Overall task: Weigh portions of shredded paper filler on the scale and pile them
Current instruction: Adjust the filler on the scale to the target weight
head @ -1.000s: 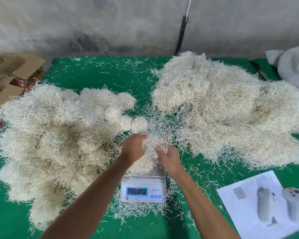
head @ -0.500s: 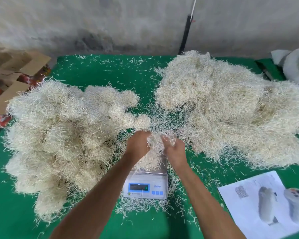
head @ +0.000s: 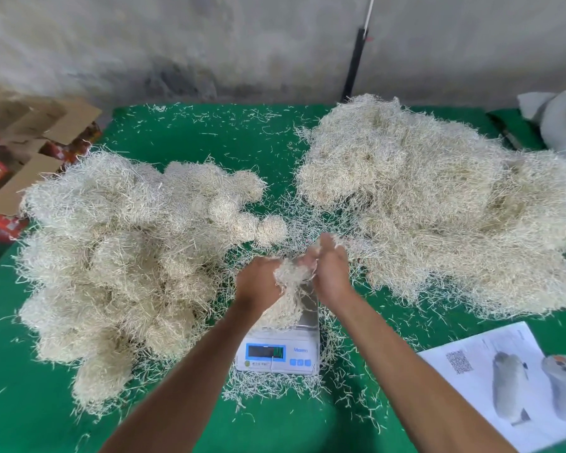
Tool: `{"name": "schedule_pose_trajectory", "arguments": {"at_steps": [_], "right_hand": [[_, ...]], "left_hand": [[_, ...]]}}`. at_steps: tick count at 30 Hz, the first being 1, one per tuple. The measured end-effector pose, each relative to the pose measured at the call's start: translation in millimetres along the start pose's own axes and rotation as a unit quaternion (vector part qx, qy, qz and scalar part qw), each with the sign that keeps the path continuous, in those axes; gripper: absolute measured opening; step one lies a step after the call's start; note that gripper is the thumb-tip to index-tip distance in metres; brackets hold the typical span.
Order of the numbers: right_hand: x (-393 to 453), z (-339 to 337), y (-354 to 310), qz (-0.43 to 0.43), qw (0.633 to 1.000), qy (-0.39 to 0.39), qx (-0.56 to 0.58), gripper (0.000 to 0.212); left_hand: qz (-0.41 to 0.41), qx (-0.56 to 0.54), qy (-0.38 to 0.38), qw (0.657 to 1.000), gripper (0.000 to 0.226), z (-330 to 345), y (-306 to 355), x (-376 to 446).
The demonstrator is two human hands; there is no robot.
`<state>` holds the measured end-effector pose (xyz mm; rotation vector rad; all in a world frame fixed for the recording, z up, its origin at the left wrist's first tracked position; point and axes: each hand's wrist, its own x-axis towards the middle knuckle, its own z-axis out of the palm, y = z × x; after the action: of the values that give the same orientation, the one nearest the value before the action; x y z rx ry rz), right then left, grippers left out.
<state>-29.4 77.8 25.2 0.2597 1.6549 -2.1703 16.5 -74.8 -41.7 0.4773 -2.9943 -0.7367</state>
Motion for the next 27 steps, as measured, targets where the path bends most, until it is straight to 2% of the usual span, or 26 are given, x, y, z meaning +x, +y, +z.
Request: {"name": "schedule_pose_trajectory", "arguments": {"at_steps": [3, 5, 9, 14, 17, 19, 21, 23, 25, 27], "right_hand": [[7.0, 1.6, -21.7, -0.053, 0.996, 0.000, 0.076, 0.025], [6.9, 9.1, -29.6, -0.078, 0.994, -0.005, 0.073, 0.020], [-0.9, 21.6, -30.4, -0.088, 0.995, -0.038, 0.034, 0.025], [-12.8, 22.7, -19.6, -0.124, 0.987, -0.042, -0.088, 0.045], [-18.6, 29.0, 0.0, -0.117, 0.987, -0.013, -0.114, 0.043], [-19.3, 37.3, 9.1, -0.112, 0.989, 0.008, -0.095, 0.045], [-11.9, 46.3, 10.9, -0.105, 0.990, 0.057, -0.074, 0.045], [-3.4, 51.9, 7.0, -0.101, 0.988, 0.113, -0.041, 0.037], [4.8, 47.4, -2.8, -0.098, 0.987, 0.123, -0.012, 0.029], [14.8, 31.6, -17.8, -0.100, 0.985, 0.126, 0.065, 0.021]], "left_hand": [[-0.047, -0.068, -0.002, 0.997, 0.065, 0.4, -4.5, -2.9], [-0.063, -0.115, 0.014, 0.991, 0.065, -2.1, -2.5, -1.2], [-0.045, -0.097, 0.016, 0.994, 0.068, -10.4, -12.6, 1.7], [-0.031, -0.090, 0.015, 0.995, 0.066, -17.8, -20.0, 7.5], [0.009, -0.051, 0.015, 0.999, 0.067, -28.2, -16.0, 18.0], [-0.003, -0.041, 0.029, 0.999, 0.063, -31.8, -6.2, 23.5], [0.030, -0.032, 0.049, 0.998, 0.053, -29.6, 14.8, 24.5], [0.069, 0.014, 0.051, 0.996, 0.061, -25.2, 28.3, 20.7], [0.038, 0.035, 0.037, 0.998, 0.063, -31.0, 16.8, 17.0], [-0.007, 0.033, 0.046, 0.998, 0.056, -43.4, 1.2, 21.1]]}}
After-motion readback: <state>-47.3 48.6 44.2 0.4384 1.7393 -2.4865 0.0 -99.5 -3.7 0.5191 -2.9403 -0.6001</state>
